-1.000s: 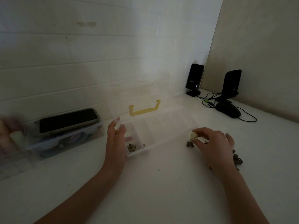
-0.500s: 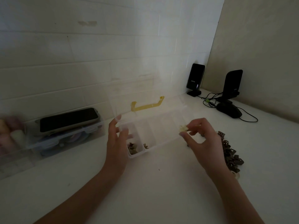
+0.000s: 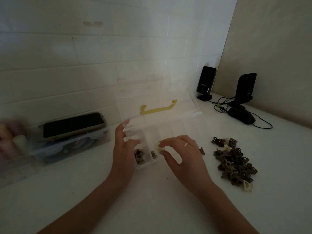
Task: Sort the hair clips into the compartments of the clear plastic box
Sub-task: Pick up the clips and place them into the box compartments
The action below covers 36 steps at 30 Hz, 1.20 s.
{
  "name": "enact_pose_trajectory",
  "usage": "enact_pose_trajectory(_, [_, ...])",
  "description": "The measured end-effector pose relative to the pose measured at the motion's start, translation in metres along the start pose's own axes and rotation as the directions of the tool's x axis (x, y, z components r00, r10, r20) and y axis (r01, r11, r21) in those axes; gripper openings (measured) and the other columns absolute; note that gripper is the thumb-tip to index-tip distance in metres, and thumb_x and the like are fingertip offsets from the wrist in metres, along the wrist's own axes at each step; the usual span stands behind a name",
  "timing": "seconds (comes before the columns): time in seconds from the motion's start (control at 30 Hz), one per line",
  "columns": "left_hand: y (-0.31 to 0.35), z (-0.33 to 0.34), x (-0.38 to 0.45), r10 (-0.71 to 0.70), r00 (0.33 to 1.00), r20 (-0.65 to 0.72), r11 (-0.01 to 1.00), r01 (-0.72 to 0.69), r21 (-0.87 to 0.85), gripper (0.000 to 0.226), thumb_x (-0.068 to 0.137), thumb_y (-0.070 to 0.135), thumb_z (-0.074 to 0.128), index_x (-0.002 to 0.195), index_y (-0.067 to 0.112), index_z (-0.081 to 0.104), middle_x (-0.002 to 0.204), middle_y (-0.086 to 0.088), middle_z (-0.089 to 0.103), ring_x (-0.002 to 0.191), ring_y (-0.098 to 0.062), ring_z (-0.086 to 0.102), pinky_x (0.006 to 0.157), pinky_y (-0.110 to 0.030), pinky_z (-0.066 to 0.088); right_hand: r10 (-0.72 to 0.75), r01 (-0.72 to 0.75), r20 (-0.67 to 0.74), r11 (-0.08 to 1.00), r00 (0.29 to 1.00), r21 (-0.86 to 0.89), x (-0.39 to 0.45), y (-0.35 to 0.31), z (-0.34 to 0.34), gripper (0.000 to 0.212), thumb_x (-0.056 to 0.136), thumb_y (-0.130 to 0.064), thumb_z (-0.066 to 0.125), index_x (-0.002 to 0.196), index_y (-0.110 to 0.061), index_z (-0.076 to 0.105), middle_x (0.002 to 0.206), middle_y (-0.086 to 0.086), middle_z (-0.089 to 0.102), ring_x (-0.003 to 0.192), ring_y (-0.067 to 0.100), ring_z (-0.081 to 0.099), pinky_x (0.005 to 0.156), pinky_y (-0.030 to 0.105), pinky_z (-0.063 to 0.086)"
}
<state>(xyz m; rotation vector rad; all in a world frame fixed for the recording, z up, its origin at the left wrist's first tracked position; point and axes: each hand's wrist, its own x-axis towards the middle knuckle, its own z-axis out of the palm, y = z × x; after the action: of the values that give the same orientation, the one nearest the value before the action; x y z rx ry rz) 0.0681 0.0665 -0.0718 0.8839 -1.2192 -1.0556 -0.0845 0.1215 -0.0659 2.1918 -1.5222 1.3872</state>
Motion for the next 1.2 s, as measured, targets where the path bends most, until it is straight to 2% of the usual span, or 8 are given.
enact_pose_trajectory(0.17, [0.0,0.0,0.0,0.007,1.0,0.007,1.0,-0.007,-0.022,0.048,0.075,0.025,0.04,0.108,0.059,0.047,0.101,0.032,0.059,0.107,-0.021,0.06,0.066,-0.022,0.055,0.042,-0.041,-0.018,0.998,0.999,0.036,0.001,-0.004,0.0,0.022,0.081,-0.027,0.065,0.097,-0.036,0.055,0.091,-0.027,0.057,0.093,0.001,0.052,0.084,0.027,0.039])
enact_pose_trajectory(0.3, [-0.001,0.001,0.0,0.028,1.0,-0.002,0.999,-0.028,-0.027,0.05,0.074,0.024,0.039,0.112,0.054,0.047,0.108,0.025,0.058,0.107,-0.021,0.06,0.071,-0.025,0.054,0.012,-0.013,0.012,0.998,1.0,0.057,0.0,-0.013,0.007,0.017,0.081,-0.036,0.06,0.096,-0.034,0.054,0.089,-0.018,0.065,0.09,0.003,0.052,0.082,0.025,0.036])
enact_pose_trajectory(0.5, [-0.001,0.0,0.0,0.089,0.996,0.017,0.996,-0.089,-0.028,0.051,0.076,0.014,0.042,0.116,0.044,0.047,0.096,0.034,0.062,0.091,0.007,0.062,0.063,-0.009,0.049,-0.091,0.089,-0.07,0.996,0.993,-0.027,0.008,-0.023,0.023,0.023,0.077,-0.024,0.07,0.092,-0.027,0.052,0.084,-0.009,0.065,0.088,0.01,0.05,0.077,0.025,0.033])
enact_pose_trajectory(0.67, [-0.003,-0.001,0.001,0.062,0.998,0.016,0.998,-0.061,-0.033,0.053,0.074,0.014,0.043,0.115,0.047,0.048,0.104,0.019,0.061,0.087,0.003,0.063,0.062,-0.012,0.049,-0.131,0.127,-0.014,0.98,0.991,-0.154,0.008,-0.023,0.028,0.007,0.081,-0.031,0.065,0.083,-0.023,0.064,0.106,-0.009,0.066,0.101,0.014,0.05,0.083,0.03,0.033])
enact_pose_trajectory(0.8, [-0.004,-0.002,0.002,0.009,1.0,0.004,0.999,-0.009,-0.054,0.053,0.072,0.016,0.042,0.109,0.052,0.05,0.102,0.018,0.061,0.086,-0.003,0.065,0.06,-0.018,0.052,-0.144,0.13,-0.082,0.979,0.986,-0.156,0.006,-0.013,0.006,0.017,0.086,-0.034,0.058,0.078,-0.023,0.068,0.107,-0.007,0.067,0.102,0.014,0.052,0.085,0.031,0.033])
enact_pose_trajectory(0.93, [-0.004,-0.003,0.004,-0.057,0.998,0.004,0.997,0.057,-0.057,0.052,0.07,0.02,0.043,0.101,0.06,0.051,0.09,0.031,0.062,0.085,-0.009,0.067,0.059,-0.026,0.054,0.142,-0.178,-0.163,0.956,0.976,-0.233,0.003,0.021,-0.035,0.017,0.088,-0.038,0.055,0.084,-0.025,0.066,0.085,-0.011,0.067,0.088,0.015,0.057,0.08,0.028,0.027])
enact_pose_trajectory(1.03, [-0.003,-0.002,0.003,-0.066,0.998,-0.008,0.996,0.065,-0.065,0.051,0.07,0.02,0.043,0.102,0.059,0.051,0.092,0.028,0.063,0.087,-0.012,0.066,0.061,-0.028,0.056,0.474,-0.481,-0.103,0.82,0.875,-0.311,-0.01,0.053,-0.059,0.015,0.088,-0.036,0.057,0.101,-0.031,0.063,0.085,-0.013,0.064,0.096,0.017,0.056,0.085,0.032,0.026])
enact_pose_trajectory(1.2, [-0.002,0.0,0.003,-0.068,0.998,-0.016,0.996,0.067,-0.061,0.052,0.069,0.02,0.043,0.103,0.058,0.05,0.1,0.021,0.061,0.095,-0.02,0.063,0.072,-0.036,0.055,0.575,-0.544,-0.022,0.76,0.818,-0.356,-0.021,0.064,-0.062,0.023,0.087,-0.039,0.056,0.108,-0.04,0.049,0.101,-0.018,0.065,0.101,0.008,0.056,0.091,0.033,0.02])
